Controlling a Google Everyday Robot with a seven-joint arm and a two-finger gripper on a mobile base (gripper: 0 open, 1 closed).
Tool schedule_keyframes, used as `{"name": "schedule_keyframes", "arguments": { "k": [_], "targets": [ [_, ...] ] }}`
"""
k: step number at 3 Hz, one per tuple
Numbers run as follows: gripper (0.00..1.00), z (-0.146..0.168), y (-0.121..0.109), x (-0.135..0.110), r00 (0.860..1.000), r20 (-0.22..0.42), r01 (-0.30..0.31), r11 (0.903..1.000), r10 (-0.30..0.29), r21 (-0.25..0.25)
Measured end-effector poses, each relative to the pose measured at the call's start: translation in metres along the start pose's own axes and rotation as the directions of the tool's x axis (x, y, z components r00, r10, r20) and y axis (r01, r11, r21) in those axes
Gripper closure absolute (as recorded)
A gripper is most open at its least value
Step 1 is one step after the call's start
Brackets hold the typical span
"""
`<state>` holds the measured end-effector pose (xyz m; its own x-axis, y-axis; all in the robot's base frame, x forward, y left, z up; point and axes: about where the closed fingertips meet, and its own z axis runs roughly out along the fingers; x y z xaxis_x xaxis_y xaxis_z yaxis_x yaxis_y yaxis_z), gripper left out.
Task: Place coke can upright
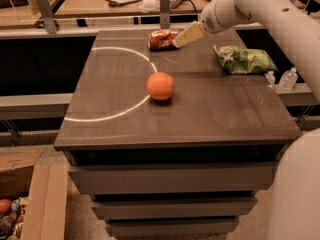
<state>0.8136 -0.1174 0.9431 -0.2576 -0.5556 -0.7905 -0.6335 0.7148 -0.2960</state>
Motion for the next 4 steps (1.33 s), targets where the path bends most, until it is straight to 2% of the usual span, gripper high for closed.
{"name": "schedule_keyframes", "arguments": {
  "k": [1,4],
  "targets": [
    [0.00,0.018,0.002,-0.013,0.999,0.030,0.018,0.9998,-0.018,0.009],
    [0.00,0.091,0.001,0.000,0.994,-0.107,0.022,0.9997,-0.022,-0.005]
  ]
}}
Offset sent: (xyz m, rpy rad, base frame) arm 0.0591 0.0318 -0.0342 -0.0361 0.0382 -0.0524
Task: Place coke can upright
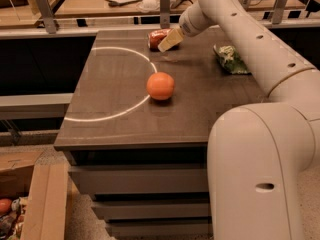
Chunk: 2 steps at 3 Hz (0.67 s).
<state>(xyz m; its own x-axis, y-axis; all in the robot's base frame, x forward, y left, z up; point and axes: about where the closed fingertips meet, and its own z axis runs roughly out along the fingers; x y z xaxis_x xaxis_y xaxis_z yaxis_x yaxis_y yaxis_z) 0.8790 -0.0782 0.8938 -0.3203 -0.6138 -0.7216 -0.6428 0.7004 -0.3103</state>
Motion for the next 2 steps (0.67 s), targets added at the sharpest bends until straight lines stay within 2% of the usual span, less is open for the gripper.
{"name": "schedule_keyframes", "arguments": {
  "k": [1,2],
  "targets": [
    [0.00,0.016,0.002,0.002,0.999,-0.034,0.012,0.9995,-0.013,-0.028],
    [0.00,0.029,0.009,0.007,0.998,-0.054,0.014,0.9963,-0.019,-0.084]
  ]
}}
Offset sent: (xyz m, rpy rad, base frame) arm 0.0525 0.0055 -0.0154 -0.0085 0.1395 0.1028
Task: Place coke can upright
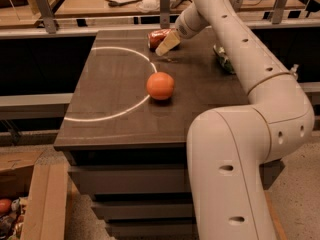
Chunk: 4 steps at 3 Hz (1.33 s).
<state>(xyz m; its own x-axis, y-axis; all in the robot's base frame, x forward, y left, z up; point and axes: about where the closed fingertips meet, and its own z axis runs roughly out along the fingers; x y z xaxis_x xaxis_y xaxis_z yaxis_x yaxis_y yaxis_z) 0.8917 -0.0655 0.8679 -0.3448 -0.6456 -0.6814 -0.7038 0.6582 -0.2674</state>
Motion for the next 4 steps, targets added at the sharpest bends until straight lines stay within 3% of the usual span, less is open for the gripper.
{"name": "schedule_keyframes", "arguments": {
  "k": [1,2,4],
  "targets": [
    [0.15,0.008,0.007,0.007,1.000,-0.009,0.004,0.9981,-0.005,-0.062],
    [0.38,0.011,0.018,0.014,1.000,-0.017,0.011,0.9926,-0.013,-0.121],
    [0.85,-0.014,0.025,0.019,0.998,-0.058,-0.003,0.9866,-0.007,-0.163]
  ]
}}
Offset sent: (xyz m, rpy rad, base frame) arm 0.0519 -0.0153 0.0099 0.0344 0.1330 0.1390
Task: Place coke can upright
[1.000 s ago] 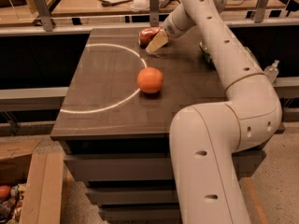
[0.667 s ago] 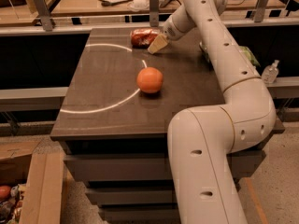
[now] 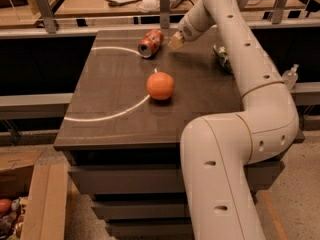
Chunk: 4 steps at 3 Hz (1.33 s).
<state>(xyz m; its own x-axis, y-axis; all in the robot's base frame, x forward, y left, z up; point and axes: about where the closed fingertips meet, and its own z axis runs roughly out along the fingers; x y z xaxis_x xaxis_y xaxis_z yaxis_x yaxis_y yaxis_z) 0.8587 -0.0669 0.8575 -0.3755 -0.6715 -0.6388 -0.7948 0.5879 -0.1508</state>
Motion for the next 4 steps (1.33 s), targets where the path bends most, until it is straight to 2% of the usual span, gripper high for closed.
{"name": "schedule_keyframes", "arguments": {
  "k": [1,2,3,4],
  "targets": [
    [0.84,-0.026,0.008,-0.009,0.999,-0.054,0.003,0.9999,-0.003,0.015],
    [0.62,-0.048,0.020,-0.020,0.993,-0.114,0.027,0.9993,-0.024,0.028],
    [0.39,-0.061,0.021,-0.040,0.990,-0.135,0.039,0.9957,-0.028,0.084],
    [0.15,-0.057,0.012,-0.059,0.995,-0.101,0.031,0.9890,-0.016,0.145]
  ]
}}
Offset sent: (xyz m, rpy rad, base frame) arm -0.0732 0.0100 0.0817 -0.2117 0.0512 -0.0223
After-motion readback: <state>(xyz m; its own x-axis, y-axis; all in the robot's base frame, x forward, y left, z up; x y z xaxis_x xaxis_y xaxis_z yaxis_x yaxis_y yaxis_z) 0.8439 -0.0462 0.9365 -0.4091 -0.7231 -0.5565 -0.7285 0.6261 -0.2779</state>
